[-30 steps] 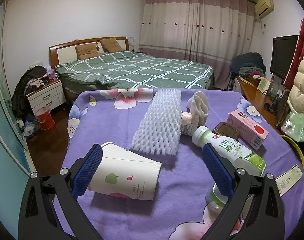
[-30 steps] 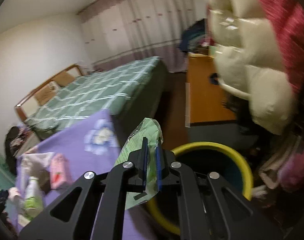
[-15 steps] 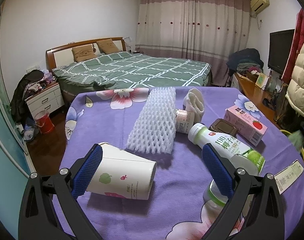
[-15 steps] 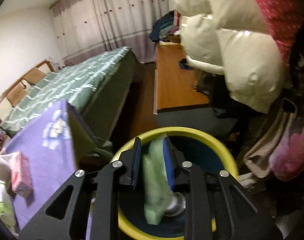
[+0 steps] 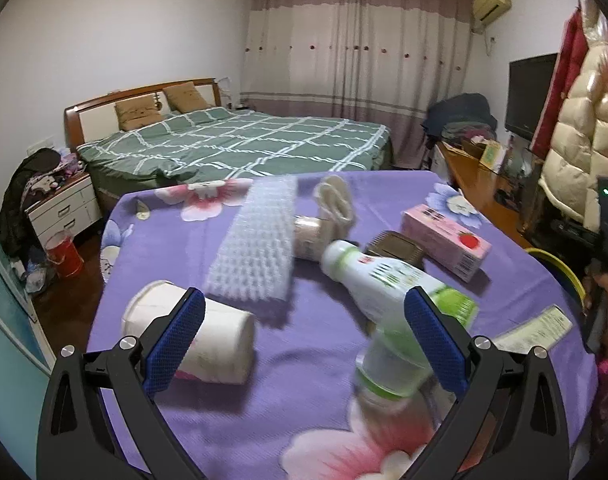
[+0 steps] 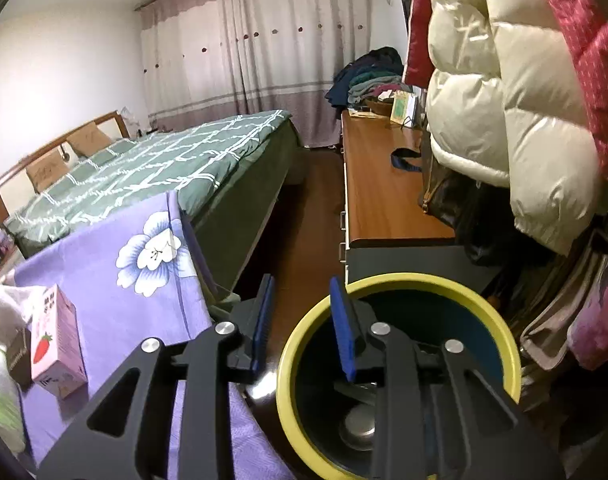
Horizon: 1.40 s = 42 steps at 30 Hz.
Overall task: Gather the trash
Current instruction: 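Grasp the white tea carton with the left gripper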
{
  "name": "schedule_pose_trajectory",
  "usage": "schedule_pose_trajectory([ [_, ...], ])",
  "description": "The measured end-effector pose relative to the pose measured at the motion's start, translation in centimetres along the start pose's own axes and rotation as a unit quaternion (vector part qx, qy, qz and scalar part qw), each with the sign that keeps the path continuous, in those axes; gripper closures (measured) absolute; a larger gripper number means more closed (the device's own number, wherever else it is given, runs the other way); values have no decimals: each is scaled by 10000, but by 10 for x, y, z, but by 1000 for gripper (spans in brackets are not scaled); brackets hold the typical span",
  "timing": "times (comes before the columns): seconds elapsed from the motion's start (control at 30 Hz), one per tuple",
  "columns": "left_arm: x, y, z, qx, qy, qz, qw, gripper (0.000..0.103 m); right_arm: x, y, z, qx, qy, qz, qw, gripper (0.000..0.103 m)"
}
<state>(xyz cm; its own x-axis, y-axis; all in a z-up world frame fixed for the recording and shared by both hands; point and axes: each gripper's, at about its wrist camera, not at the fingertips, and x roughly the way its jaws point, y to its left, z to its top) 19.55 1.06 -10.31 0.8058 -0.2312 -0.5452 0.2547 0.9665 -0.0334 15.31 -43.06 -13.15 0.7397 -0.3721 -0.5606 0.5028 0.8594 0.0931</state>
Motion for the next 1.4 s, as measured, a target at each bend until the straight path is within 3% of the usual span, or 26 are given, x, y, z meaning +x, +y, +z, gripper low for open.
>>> schedule_pose_trajectory([
  [0.33, -39, -58, -25, 397, 230, -268, 9986, 5, -1, 2, 0, -59, -5, 30, 10000, 75],
  [0.47, -48, -93, -38, 494, 501, -390, 9968, 5, -2, 1, 0, -11, -14, 100, 9999, 75],
  [0.57, -46, -124, -47, 493, 826, -806, 9921, 5, -1, -2, 0, 80, 19, 187, 9998, 75],
  [0.67, -47, -154, -52, 567, 782, -908, 9912, 5, -1, -4, 0, 126, 19, 238, 9996, 75],
  [0.83, -49, -194, -55, 679, 736, -1451, 9843, 5, -3, -2, 0, 68, -23, 274, 9996, 75],
  [0.97, -31, -216, -53, 743, 798, -1628, 9806, 5, -3, -3, 0, 115, -15, 318, 9994, 75],
  [1.4, 39, -200, -29, -56, 889, -915, 9918, 5, -3, -5, 1, 205, -37, 341, 9992, 70],
])
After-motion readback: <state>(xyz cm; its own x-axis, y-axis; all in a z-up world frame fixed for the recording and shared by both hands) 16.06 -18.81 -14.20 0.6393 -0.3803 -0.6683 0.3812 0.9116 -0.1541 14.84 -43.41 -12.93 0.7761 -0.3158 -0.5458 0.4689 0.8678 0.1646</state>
